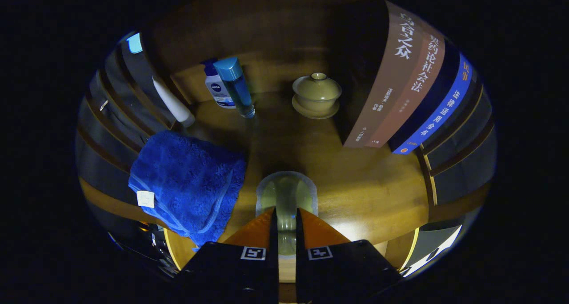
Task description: Pull open the drawer, take out the items inside it, and place them on the countertop above the cabinet.
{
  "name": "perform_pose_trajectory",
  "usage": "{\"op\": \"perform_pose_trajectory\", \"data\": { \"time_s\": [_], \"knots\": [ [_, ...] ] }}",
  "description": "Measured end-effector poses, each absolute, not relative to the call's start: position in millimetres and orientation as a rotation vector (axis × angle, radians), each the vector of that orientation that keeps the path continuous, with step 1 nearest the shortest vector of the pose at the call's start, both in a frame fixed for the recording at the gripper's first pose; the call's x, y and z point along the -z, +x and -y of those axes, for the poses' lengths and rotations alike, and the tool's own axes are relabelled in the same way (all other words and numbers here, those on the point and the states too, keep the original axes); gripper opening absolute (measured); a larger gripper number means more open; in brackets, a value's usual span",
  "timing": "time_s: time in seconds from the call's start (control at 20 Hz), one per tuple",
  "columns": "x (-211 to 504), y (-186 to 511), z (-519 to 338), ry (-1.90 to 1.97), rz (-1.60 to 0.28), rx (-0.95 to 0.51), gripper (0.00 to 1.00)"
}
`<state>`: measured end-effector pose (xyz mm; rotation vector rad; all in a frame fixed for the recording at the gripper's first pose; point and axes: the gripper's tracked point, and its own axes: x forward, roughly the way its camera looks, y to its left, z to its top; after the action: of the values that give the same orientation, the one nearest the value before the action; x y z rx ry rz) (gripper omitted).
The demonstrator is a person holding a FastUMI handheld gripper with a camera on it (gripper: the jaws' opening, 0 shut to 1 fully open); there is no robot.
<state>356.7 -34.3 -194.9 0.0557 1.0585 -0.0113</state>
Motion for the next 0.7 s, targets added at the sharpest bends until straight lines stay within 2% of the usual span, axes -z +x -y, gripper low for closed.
{"op": "perform_pose_trajectory", "data": {
  "time_s": [0.2,0.3,0.65,0.7],
  "knots": [
    [200.8,357.0,34.1,0.064,-1.076,0.014,0.21],
    [197.4,354.8,31.9,0.072,-1.082,0.008,0.26],
    [189.8,343.0,31.2,0.054,-1.043,-0.003,1.00],
    [187.7,343.5,31.3,0.053,-1.017,-0.001,1.00]
  ]
}}
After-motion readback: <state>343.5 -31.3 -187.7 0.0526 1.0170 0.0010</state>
